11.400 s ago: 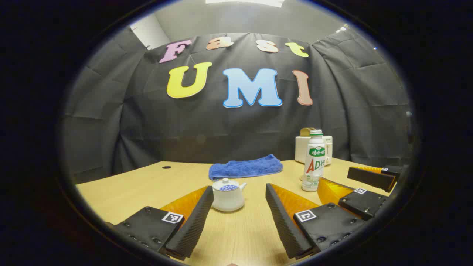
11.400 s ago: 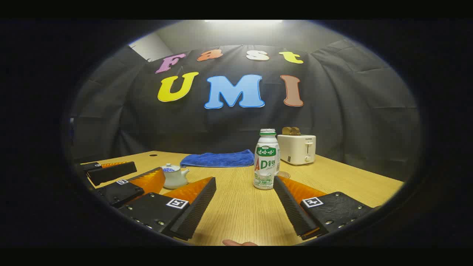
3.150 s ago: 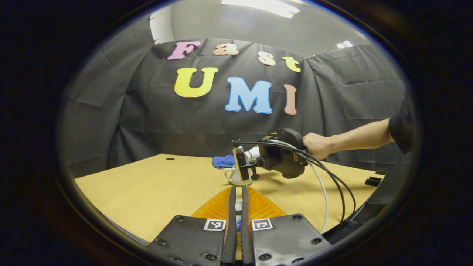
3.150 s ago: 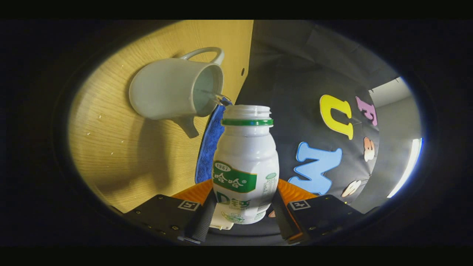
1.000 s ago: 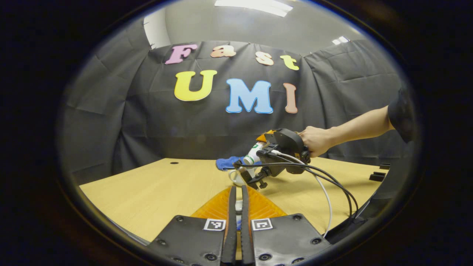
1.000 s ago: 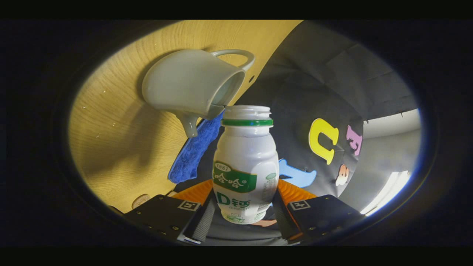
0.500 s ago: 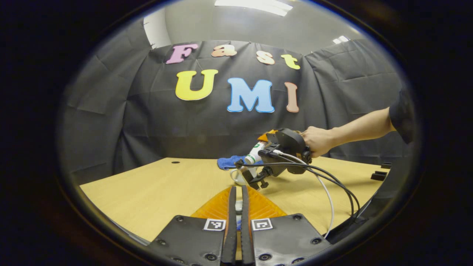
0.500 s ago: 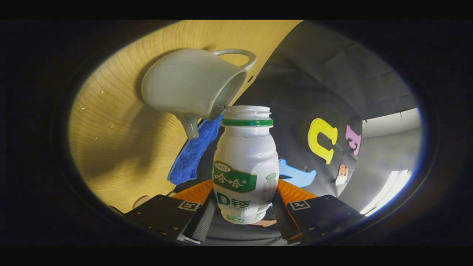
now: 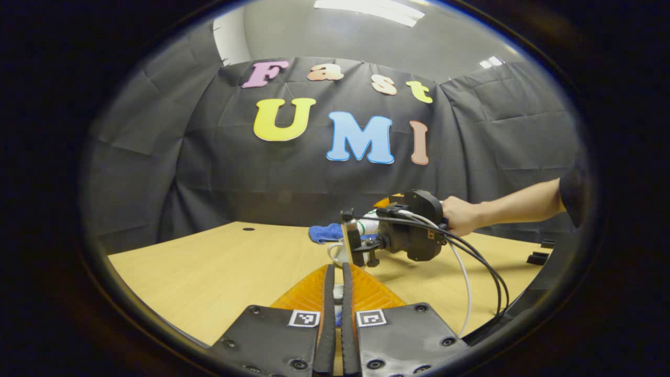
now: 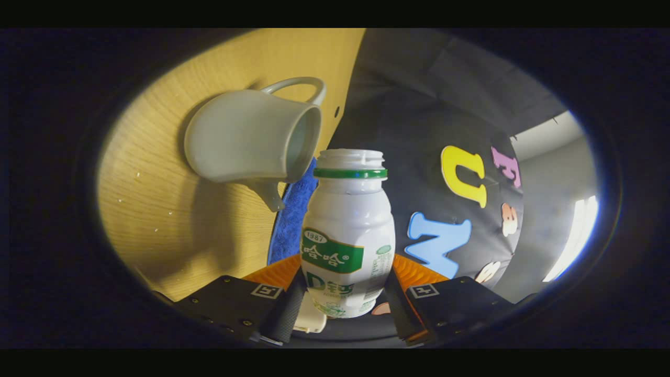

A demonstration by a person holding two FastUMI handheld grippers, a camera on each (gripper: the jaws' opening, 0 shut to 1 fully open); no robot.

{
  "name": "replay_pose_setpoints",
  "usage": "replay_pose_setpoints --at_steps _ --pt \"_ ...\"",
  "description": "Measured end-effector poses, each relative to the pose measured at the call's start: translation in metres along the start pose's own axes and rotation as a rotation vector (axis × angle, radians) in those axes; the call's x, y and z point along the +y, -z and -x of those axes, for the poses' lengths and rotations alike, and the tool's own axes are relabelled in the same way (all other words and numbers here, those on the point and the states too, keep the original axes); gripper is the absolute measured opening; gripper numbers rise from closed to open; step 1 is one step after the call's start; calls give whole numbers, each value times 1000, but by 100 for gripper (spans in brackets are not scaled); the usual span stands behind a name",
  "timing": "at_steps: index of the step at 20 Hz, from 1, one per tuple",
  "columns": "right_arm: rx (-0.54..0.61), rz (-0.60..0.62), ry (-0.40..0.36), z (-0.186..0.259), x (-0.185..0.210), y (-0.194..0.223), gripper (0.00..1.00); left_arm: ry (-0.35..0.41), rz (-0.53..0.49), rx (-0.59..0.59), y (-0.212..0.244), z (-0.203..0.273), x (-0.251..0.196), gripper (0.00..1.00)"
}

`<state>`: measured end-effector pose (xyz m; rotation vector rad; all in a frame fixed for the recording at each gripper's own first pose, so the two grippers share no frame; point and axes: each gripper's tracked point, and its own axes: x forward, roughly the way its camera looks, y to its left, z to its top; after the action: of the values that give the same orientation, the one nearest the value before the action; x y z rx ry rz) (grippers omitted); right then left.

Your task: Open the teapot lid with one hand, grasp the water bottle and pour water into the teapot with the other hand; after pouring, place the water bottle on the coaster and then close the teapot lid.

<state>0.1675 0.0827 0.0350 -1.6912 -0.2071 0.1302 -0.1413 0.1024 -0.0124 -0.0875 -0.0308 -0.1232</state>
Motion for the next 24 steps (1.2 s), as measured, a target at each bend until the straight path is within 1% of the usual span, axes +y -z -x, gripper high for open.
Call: replay_pose_setpoints --at_steps 3,4,5,6,8,9,10,11,13,14,16,17,18,19,20,22,24 --pt "1 -243 -40 7 2 0 73 10 -17 -4 -7 -14 -1 15" --pt "0 -341 -58 11 4 1 73 10 -27 -14 -14 -21 0 11" --pt "-2 -443 -76 13 4 1 73 13 -32 -27 -24 -29 0 11" --pt "-1 -548 -92 17 4 2 73 22 -29 -45 -36 -40 0 14" --pt "-10 -769 -122 28 4 2 73 50 -22 -77 -55 -65 -3 15" --pt "-10 -870 -134 34 1 5 73 62 -15 -79 -57 -82 -4 11" --pt "-13 -962 -151 40 -1 8 73 74 -5 -73 -57 -99 -5 15" --pt "-10 -1038 -168 46 -1 9 73 86 2 -62 -54 -116 -7 15" --pt "-7 -1165 -211 60 -3 13 73 94 2 -37 -51 -148 -9 15" --pt "-5 -1227 -228 66 -7 14 73 90 -2 -27 -50 -162 -9 11" --pt "-11 -1344 -246 83 -8 25 72 93 10 -2 -45 -185 -10 11" --pt "-15 -1391 -247 88 -11 30 73 103 19 8 -42 -195 -15 15" --pt "-15 -1425 -241 91 -14 36 73 106 23 17 -42 -204 -17 11" --pt "-13 -1450 -236 95 -14 41 72 111 16 21 -42 -212 -20 15" --pt "-12 -1471 -227 98 -15 47 72 112 2 20 -42 -220 -24 12" --pt "-9 -1513 -219 103 -17 56 72 115 -24 25 -42 -234 -30 12" --pt "-5 -1529 -210 106 -20 63 72 119 -42 36 -37 -249 -36 11"
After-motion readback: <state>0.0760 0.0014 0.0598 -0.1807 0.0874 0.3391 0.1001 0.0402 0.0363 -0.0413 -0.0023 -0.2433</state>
